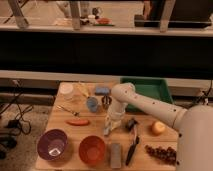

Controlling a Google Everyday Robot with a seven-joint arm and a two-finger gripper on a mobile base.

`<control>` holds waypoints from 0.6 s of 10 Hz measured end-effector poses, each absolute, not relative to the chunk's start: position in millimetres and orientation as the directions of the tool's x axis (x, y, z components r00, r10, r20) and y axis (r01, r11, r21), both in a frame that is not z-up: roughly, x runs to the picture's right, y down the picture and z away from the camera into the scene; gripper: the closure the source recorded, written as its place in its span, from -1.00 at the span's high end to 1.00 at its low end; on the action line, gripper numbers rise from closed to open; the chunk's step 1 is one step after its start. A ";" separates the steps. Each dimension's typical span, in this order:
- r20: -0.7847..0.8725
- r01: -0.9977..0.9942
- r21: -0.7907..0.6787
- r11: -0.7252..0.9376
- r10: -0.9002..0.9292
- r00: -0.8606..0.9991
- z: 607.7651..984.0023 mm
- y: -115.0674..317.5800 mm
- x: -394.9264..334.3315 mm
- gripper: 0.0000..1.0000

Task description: Place towel in red bowl

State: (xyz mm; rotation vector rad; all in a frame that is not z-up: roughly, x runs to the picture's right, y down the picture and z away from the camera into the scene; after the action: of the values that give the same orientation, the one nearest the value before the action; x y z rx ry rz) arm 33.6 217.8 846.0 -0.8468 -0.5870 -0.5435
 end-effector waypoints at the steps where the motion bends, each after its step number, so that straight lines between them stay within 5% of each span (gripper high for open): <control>1: 0.668 0.651 -0.524 0.549 -0.209 0.714 845.7 217.4 33.5 -0.84; 6: 0.685 0.699 -0.453 0.553 -0.287 0.670 820.9 210.9 1.4 -0.84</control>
State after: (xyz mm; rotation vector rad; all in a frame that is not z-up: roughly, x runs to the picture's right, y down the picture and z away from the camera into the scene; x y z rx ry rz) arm 1.4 210.9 820.9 -0.7821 -0.5911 -0.6242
